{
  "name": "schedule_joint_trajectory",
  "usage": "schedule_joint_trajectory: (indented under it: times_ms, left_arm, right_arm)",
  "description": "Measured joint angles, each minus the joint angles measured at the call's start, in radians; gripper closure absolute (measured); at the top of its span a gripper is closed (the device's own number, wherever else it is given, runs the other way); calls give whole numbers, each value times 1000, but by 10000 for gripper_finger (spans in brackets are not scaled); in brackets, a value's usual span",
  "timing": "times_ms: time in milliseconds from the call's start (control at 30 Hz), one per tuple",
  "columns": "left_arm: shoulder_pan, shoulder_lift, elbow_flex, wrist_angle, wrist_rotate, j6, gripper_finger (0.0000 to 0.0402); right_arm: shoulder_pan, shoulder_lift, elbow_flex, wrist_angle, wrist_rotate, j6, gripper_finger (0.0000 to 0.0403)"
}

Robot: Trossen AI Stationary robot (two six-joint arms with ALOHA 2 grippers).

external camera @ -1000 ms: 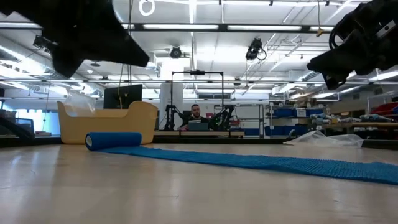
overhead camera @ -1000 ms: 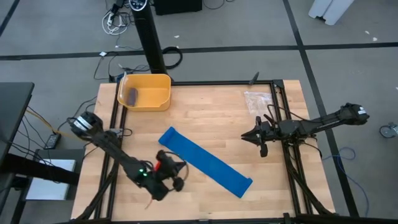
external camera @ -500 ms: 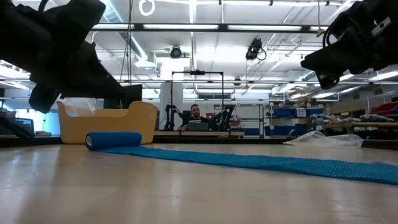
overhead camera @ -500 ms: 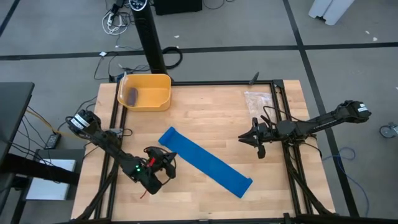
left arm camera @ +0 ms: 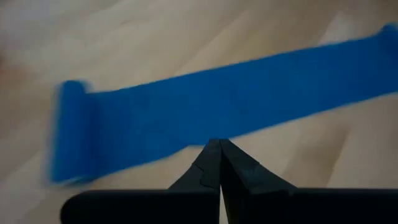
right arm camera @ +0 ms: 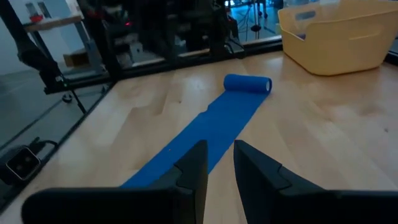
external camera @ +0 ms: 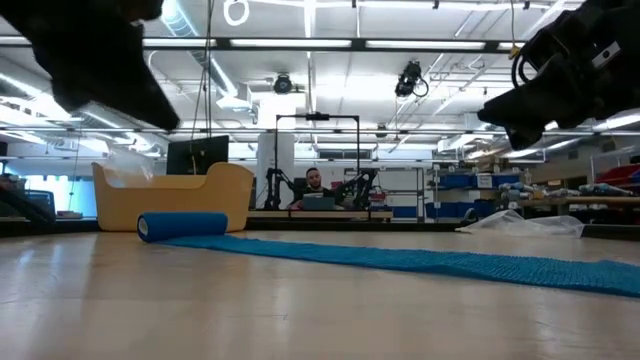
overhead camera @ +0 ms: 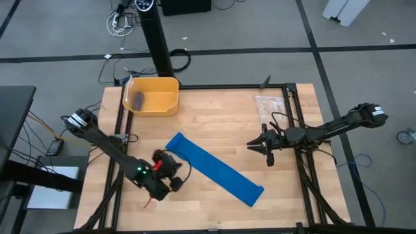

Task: Roll bandage
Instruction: Roll the blue bandage

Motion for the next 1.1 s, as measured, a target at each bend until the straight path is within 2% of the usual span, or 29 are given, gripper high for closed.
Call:
schedule_joint_trajectory:
  times_ms: [133,267,367,533,633,767,933,1100]
  left_arm:
    - [-17,17,111,-366,84,-187,398]
    - [-58,52,89,-508,183,-475,399]
    - [-106,75,4,-452,196,-683,400]
    - [-171,76,-140,-272,-29,-994,400]
    - [-157,76,-210,-115,-50,-1002,391]
    - [-110,94,-297,88,-110,-956,355]
    - [-59,93,-351,212,-248,-949,304]
    - [-13,93,-352,215,-216,-919,272]
  right_arm:
    - [0,31,0,2,0,-3,320]
    - [0,63,0,10,1,-3,323]
    - [-1,81,0,19,0,-3,324]
    - [-14,106,0,67,-3,-6,323]
    - [-21,112,0,91,-6,-7,324]
    - [-29,112,0,113,-8,-7,324]
    - [-31,113,1,126,-8,-8,324]
    - [-31,112,1,127,-8,-11,324]
